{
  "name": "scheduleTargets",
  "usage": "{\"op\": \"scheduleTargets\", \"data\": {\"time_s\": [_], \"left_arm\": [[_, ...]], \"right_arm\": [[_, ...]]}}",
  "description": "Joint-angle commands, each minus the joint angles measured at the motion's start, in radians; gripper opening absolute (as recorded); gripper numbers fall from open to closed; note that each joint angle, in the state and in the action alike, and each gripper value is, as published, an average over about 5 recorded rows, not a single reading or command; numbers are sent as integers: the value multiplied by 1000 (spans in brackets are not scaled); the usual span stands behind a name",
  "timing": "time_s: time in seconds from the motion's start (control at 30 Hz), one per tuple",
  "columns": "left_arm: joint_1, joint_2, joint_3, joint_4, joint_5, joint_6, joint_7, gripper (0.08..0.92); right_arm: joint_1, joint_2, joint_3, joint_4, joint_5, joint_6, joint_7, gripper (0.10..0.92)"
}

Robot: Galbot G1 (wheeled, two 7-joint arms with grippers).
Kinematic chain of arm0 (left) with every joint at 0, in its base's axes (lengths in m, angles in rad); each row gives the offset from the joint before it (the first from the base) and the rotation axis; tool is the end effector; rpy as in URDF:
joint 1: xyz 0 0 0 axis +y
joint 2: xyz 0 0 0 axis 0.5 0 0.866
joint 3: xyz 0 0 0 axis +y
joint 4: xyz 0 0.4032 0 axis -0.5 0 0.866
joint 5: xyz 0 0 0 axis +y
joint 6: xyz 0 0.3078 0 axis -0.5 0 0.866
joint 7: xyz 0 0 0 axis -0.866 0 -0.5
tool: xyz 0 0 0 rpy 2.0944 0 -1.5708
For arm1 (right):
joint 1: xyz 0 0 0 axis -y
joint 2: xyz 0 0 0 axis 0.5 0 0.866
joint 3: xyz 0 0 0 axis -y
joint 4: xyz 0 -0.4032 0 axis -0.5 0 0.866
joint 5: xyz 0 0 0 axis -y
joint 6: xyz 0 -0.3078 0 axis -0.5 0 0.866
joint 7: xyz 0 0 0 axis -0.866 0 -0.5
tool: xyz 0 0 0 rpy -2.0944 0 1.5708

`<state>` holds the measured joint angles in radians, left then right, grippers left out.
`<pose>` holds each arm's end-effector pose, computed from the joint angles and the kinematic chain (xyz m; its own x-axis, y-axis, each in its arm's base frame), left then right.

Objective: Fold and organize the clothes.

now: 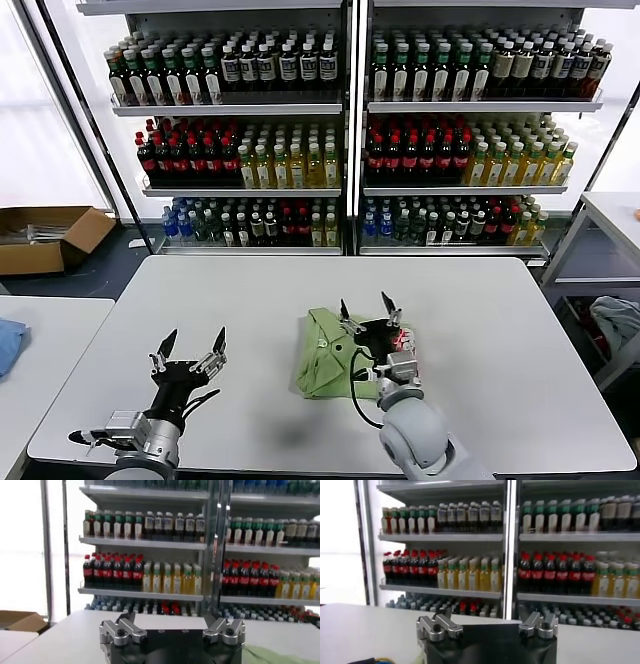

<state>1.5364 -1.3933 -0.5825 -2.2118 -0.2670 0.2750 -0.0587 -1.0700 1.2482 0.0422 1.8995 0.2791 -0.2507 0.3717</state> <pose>0.1172 0.0530 -0.3039 -0.9917 0.0227 0.1268 0.0136 0.9973 -0.0722 0.2506 0.0316 -0.3367 -0.9796 -0.1765 0.0957 -0.1805 0.9829 -0.0350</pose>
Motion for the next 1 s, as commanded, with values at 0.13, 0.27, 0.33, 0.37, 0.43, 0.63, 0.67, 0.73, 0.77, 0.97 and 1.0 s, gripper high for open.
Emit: {"op": "scheduleTargets", "data": {"time_s": [0.13, 0.27, 0.33, 0.37, 0.43, 0.63, 0.67, 0.73, 0.77, 0.97, 1.0], "left_arm": [[-1, -41, -13, 28, 39, -51, 34, 823], [2, -38, -11, 22, 14, -56, 30, 823], [2, -34, -16, 15, 15, -56, 29, 823], [3, -32, -19, 12, 16, -56, 30, 823], [8, -29, -24, 7, 20, -57, 32, 823], [17, -46, -34, -2, 20, -68, 34, 823], [15, -51, -35, -1, 19, -67, 35, 823], [7, -66, -39, 5, 19, -64, 38, 823], [0, -74, -41, 9, 18, -60, 40, 823], [-20, -114, -81, 33, 15, -39, 73, 823], [-18, -116, -90, 39, 19, -38, 84, 823]], "right_arm": [[-264, -64, 179, 161, -29, -2, 56, 823], [-281, -50, 201, 152, -46, 3, 55, 823], [-293, -47, 210, 161, -50, 2, 54, 823], [-300, -47, 215, 168, -53, 2, 54, 823], [-313, -47, 224, 182, -58, 2, 54, 823], [-356, -29, 243, 213, -89, 8, 47, 823], [-362, -25, 244, 215, -96, 10, 46, 823], [-373, -16, 247, 220, -108, 15, 44, 823], [-378, -10, 253, 223, -113, 18, 39, 823], [-382, 27, 317, 219, -117, 20, 13, 823], [-381, 29, 329, 214, -115, 20, 10, 823]]}}
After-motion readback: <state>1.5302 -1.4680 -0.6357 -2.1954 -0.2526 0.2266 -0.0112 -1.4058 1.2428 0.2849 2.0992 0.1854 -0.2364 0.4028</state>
